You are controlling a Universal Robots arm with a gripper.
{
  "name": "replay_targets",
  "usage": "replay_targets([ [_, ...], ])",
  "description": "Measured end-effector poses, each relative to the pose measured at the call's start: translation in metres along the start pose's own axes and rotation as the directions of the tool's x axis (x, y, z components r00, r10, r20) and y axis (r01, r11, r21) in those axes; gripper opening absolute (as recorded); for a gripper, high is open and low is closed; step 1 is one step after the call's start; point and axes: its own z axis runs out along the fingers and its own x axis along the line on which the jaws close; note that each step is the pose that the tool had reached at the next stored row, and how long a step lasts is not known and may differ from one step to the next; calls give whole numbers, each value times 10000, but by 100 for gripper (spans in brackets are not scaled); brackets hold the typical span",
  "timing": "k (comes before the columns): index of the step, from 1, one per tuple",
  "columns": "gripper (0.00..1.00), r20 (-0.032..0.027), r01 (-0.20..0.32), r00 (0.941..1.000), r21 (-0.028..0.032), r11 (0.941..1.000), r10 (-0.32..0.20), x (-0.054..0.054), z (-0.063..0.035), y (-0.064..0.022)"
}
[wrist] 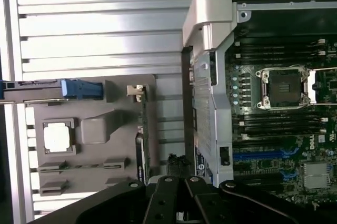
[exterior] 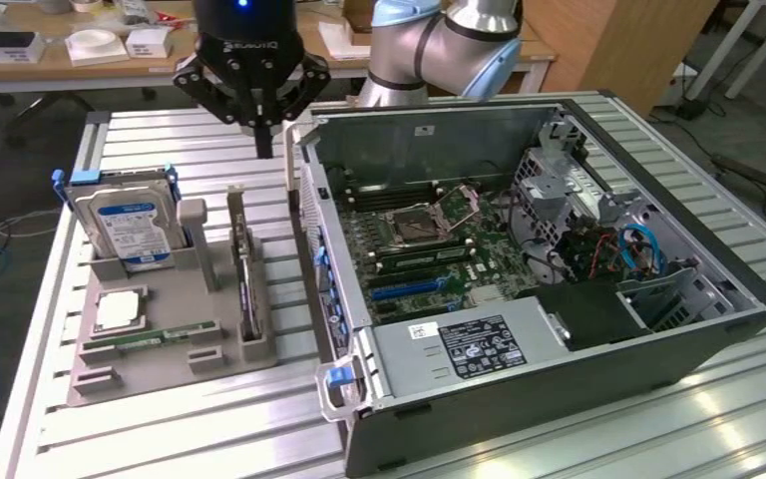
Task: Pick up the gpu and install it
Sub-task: 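Reach for the gpu, then pick up the gpu and move the gpu toward the slot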
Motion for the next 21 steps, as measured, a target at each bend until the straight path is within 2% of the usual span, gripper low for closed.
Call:
replay_targets([
  [13,10,0,0,10000,0,10000,0,522,-14,-41],
  [21,10,0,1,10000,0,10000,-1,547,-15,-44],
])
